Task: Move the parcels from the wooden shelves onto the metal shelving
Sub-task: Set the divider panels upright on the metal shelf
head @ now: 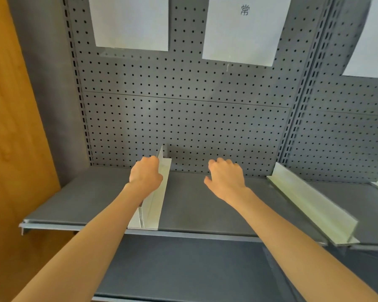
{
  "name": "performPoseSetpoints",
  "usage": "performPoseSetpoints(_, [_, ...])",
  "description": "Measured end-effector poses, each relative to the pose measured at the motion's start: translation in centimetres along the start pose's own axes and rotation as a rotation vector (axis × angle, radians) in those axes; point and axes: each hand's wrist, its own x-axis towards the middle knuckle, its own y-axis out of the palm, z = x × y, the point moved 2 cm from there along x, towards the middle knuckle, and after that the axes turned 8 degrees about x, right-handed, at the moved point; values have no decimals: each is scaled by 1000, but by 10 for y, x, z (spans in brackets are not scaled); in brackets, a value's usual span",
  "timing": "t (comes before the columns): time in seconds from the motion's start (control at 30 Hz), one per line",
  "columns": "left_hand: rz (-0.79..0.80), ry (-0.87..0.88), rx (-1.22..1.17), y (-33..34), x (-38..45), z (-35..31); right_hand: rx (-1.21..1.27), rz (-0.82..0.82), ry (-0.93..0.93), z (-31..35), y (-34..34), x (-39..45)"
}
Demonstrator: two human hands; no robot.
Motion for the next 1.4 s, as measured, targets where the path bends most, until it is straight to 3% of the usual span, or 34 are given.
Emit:
performPoseSetpoints(0.37, [28,25,24,13,-15,-62,47,-5,18,-45,-2,-21])
performPoseSetpoints(1.4, [24,36,125,47,7,-54,91,13,112,-32,22,-3])
